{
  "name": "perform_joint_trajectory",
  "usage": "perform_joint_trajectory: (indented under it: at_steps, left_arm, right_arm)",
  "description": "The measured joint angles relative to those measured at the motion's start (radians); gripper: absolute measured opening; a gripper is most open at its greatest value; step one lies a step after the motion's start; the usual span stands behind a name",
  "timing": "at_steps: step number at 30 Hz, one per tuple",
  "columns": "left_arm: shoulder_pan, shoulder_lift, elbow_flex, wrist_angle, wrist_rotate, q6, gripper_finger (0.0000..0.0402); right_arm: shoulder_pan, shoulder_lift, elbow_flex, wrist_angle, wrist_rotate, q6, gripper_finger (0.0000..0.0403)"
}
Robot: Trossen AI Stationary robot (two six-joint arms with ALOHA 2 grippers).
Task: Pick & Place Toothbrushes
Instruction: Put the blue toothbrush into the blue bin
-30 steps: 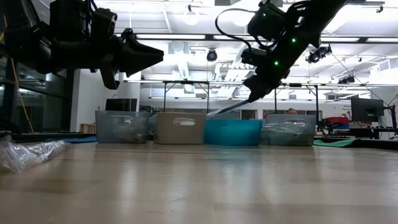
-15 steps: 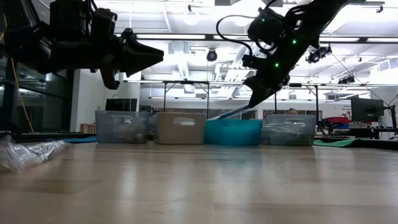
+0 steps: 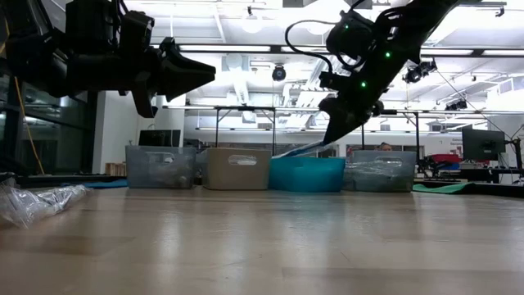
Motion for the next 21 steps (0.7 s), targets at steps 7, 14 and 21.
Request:
perform_joint_trajectory:
  at_steps: [7,14,21]
  left_arm:
    - [0.000,0.000,0.000,0.000,0.000,0.000,0.0094]
    - [0.000,0.000,0.000,0.000,0.000,0.000,0.0094]
    - [0.000,0.000,0.000,0.000,0.000,0.000,0.0094]
  right_arm:
    - [-0.002,-0.014,0.000,0.001,-0.078,0.053,0.0173]
    - [-0.005,-0.014,0.000,0.074,-0.105,0.042,0.0169]
    - [-0.062,-0.015,0.000,0.069,-0.348,0.062,0.0049]
